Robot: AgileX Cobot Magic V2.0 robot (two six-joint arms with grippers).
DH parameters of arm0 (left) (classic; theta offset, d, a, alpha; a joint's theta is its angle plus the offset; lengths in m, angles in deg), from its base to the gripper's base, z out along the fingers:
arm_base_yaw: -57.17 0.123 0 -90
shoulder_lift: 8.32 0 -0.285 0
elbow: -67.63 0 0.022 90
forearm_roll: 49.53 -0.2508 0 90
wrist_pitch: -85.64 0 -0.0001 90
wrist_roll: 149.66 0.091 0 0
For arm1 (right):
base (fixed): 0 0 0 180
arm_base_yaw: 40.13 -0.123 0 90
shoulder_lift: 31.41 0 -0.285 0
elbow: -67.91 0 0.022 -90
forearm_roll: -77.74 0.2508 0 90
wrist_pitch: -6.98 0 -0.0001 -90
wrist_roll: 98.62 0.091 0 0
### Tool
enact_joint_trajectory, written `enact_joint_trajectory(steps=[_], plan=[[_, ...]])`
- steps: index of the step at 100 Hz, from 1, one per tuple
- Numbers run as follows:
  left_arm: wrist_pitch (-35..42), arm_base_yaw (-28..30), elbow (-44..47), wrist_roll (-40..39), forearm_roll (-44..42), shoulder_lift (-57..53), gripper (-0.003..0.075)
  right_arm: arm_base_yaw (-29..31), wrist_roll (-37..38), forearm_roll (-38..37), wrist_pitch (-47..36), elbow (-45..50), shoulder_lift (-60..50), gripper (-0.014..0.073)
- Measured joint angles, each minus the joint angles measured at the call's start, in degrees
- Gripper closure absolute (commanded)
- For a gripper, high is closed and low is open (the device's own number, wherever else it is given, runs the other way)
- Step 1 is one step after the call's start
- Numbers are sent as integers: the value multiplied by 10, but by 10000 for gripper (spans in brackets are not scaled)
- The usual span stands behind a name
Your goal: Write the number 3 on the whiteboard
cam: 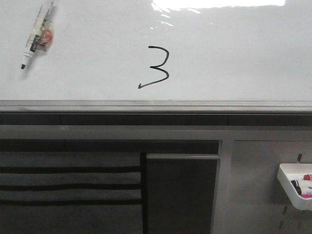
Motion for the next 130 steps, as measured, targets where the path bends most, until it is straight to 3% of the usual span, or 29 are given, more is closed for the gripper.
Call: enact_joint_trajectory(steps=[19, 35, 79, 130], plan=[[164, 0, 104, -7, 18, -18, 738, 0, 0, 0, -123, 80, -34, 660], [265, 0, 172, -8, 59, -18, 738, 0, 2, 0, -152, 117, -34, 660], [288, 0, 289, -8, 67, -22, 738, 0, 2, 0, -149, 131, -34, 660], [368, 58, 381, -13, 44, -172, 738, 0, 3, 0, -149, 131, -34, 660]])
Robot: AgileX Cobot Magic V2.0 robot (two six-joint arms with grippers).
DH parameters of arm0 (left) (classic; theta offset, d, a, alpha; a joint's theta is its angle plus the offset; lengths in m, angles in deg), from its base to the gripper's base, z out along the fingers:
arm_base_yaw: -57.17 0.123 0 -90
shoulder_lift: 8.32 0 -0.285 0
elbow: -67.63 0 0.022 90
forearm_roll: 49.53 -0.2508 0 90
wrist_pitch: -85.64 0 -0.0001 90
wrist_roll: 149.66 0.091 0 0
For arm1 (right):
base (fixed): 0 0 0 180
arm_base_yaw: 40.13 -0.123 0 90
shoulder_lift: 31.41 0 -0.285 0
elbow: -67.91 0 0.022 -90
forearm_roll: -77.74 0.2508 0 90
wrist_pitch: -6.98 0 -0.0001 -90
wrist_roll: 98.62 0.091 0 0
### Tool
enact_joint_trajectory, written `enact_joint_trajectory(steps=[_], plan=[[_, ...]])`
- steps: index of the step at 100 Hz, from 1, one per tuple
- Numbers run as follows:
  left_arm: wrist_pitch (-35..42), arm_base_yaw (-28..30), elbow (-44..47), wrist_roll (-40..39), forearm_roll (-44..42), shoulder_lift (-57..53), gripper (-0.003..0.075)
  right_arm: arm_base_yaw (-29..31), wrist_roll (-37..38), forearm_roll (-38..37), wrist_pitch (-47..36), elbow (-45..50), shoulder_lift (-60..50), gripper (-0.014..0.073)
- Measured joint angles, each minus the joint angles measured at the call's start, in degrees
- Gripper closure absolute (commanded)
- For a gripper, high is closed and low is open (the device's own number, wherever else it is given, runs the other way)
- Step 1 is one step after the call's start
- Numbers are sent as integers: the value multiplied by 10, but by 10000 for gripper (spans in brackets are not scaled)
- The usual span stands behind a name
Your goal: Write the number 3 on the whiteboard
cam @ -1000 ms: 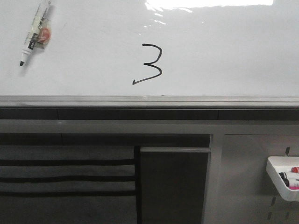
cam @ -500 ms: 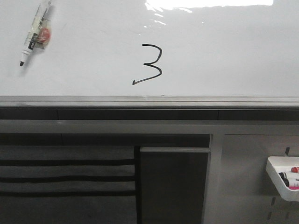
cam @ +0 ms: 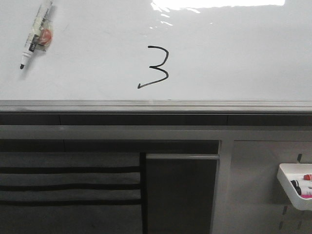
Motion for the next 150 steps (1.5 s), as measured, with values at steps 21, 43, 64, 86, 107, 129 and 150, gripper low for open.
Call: enact_joint_trajectory(steps=[21, 43, 64, 86, 107, 129, 150], plan=[[51, -14, 37, -60, -67, -20, 738, 0, 0, 0, 0, 0, 0, 660], [59, -14, 37, -83, -81, -20, 738, 0, 0, 0, 0, 0, 0, 660], [59, -14, 37, -121, -82, -20, 738, 0, 0, 0, 0, 0, 0, 660], [59, -14, 37, -130, -73, -20, 738, 0, 0, 0, 1, 0, 0, 660], [59, -14, 37, -130, -71, -20, 738, 0, 0, 0, 1, 0, 0, 660], [59, -14, 37, -132, -71, -20, 738, 0, 0, 0, 1, 0, 0, 660], [59, -14, 37, -132, -71, -20, 738, 23, 1, -9, -16, 36, -51, 660]])
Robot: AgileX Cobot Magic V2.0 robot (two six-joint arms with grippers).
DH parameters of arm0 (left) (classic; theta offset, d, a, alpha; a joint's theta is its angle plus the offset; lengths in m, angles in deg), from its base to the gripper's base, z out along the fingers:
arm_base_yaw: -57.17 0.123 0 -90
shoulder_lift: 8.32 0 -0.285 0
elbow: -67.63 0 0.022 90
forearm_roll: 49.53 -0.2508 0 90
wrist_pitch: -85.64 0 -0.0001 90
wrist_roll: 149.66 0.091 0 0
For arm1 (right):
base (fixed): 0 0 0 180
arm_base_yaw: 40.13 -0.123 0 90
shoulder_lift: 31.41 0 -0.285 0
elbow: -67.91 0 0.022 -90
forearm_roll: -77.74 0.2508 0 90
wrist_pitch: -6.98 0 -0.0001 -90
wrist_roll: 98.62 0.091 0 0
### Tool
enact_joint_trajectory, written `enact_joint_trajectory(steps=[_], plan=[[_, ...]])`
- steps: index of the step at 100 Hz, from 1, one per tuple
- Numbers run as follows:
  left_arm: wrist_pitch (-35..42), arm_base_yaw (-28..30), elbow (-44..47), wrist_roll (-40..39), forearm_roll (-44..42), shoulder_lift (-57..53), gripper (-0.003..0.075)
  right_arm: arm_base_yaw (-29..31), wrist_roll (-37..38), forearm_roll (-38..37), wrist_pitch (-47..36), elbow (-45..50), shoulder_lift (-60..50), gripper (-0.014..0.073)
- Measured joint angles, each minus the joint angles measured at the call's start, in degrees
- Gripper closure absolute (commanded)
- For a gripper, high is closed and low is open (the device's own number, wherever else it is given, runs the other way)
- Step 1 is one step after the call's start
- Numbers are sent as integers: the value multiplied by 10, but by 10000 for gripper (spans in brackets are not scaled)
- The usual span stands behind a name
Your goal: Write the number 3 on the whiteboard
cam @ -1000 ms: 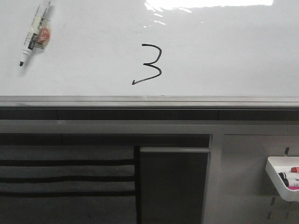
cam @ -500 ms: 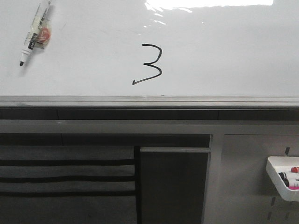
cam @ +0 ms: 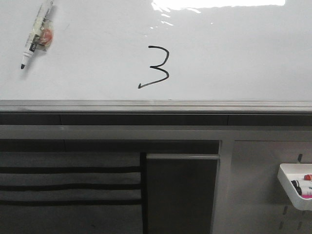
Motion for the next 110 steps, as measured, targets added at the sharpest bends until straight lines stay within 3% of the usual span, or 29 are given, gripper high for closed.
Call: enact_joint_trajectory(steps=[27, 50, 110], plan=[[-1, 0, 0, -1, 0, 0, 738, 96, 0, 1, -172, 189, -153, 660], [-1, 0, 0, -1, 0, 0, 738, 119, 0, 29, -278, 324, -219, 660], [-1, 0, 0, -1, 0, 0, 738, 120, 0, 29, -309, 335, -221, 660]])
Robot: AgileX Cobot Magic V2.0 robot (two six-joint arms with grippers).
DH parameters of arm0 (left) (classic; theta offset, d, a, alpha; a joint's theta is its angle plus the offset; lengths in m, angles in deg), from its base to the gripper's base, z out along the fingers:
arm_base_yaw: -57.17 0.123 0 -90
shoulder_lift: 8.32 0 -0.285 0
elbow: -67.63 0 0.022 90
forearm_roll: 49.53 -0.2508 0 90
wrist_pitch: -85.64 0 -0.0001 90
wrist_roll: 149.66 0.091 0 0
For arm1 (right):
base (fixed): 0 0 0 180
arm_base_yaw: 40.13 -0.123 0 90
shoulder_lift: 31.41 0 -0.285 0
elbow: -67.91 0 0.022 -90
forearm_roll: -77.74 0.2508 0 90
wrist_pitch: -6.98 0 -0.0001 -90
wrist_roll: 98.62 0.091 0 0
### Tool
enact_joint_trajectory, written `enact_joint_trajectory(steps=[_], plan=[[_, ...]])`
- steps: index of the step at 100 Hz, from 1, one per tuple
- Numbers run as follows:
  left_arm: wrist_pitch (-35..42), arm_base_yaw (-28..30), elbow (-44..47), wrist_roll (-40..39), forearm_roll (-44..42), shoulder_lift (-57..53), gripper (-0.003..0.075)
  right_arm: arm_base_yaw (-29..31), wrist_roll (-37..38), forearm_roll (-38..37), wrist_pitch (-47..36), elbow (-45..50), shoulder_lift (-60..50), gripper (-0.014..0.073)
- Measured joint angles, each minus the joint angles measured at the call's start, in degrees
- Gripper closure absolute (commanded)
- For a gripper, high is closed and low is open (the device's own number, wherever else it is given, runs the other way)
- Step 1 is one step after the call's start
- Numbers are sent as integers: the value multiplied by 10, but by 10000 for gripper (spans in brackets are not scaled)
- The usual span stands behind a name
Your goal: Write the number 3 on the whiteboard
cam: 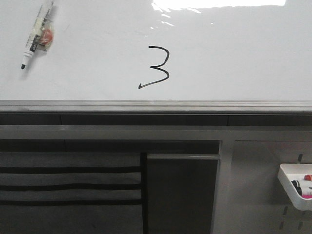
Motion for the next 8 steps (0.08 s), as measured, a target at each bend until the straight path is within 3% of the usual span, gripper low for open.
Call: enact_joint_trajectory(steps=[8], plan=[[0, 0, 0, 0, 0, 0, 738, 0, 0, 0, 0, 0, 0, 660]])
